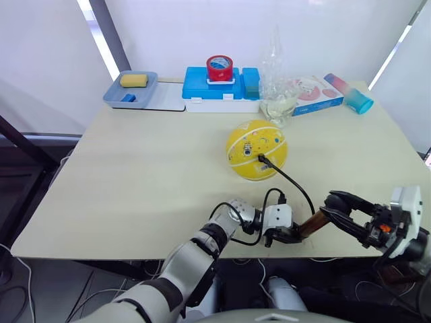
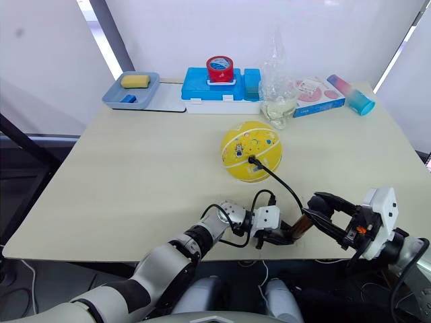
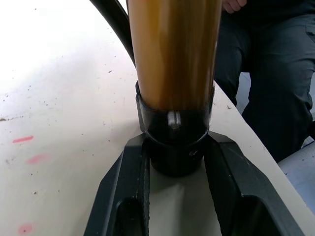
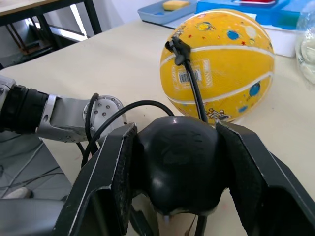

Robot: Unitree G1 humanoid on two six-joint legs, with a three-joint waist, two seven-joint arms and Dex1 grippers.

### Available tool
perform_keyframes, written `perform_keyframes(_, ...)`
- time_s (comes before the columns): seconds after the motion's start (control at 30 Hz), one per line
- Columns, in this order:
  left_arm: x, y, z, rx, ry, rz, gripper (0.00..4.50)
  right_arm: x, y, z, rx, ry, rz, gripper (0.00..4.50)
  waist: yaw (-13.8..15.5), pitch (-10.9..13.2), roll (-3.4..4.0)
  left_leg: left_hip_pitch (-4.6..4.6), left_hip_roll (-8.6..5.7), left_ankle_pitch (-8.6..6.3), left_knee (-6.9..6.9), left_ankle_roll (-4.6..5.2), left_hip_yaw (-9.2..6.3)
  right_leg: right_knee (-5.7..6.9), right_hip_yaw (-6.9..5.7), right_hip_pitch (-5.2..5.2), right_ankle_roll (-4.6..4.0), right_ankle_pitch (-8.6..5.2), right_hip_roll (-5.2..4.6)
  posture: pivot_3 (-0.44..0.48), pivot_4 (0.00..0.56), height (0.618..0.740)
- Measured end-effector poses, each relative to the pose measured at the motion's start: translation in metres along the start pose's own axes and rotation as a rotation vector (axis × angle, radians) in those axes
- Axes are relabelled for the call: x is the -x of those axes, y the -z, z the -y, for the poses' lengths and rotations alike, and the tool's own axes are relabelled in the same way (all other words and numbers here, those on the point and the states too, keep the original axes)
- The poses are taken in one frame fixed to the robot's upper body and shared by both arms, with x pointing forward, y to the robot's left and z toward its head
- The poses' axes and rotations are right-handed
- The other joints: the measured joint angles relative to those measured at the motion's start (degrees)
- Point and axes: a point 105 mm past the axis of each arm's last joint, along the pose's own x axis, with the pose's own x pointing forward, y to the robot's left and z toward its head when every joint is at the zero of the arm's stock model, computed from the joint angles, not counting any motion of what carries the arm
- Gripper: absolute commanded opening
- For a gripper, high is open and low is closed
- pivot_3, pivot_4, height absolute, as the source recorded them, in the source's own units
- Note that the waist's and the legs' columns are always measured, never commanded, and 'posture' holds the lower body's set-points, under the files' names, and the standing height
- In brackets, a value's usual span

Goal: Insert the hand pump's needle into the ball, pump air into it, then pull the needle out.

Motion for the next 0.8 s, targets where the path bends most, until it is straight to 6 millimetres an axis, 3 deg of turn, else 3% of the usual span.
perform_keyframes(0.13,0.0,0.0,0.0,0.0,-0.001,0.003,1.11,0.011,-0.038,0.0,0.037,-0.03,0.028,2.02,-0.4,0.0,0.02,-0.12,-0.04,0.0,0.0,0.05,0.0,-0.18,0.51,0.12,0.18,-0.12,0.13,0.0,0.15,0.737)
perform_keyframes(0.43,-0.001,-0.002,0.0,0.001,-0.002,0.01,1.11,0.025,-0.095,-0.003,0.092,-0.045,0.047,2.02,-0.7,0.0,0.06,-0.75,-0.13,0.11,0.0,0.27,0.0,-0.12,0.86,-0.07,0.43,-0.27,0.06,0.0,0.15,0.737)
perform_keyframes(0.63,-0.001,-0.002,0.0,0.002,0.0,0.009,1.11,0.025,-0.09,-0.001,0.063,-0.027,0.024,2.02,-0.7,0.0,-0.03,-0.75,-0.13,0.11,-0.01,0.29,-0.1,-0.13,0.26,-0.05,0.39,-0.28,-0.04,0.0,0.15,0.737)
perform_keyframes(0.7,-0.001,-0.001,0.0,0.003,0.001,0.007,1.11,0.023,-0.079,-0.002,0.053,-0.033,0.006,2.02,-0.7,0.0,-0.1,-0.74,-0.09,0.13,-0.01,0.27,-0.14,-0.13,0.07,-0.05,0.31,-0.32,-0.08,0.0,0.15,0.737)
perform_keyframes(0.8,-0.001,0.0,0.001,0.005,0.005,-0.001,1.11,0.017,-0.043,0.0,0.007,-0.023,-0.027,2.02,-0.7,-0.1,-0.24,-0.71,0.26,0.25,0.0,0.05,-0.15,-0.03,-0.65,0.14,0.09,-0.44,-0.19,0.0,0.15,0.737)
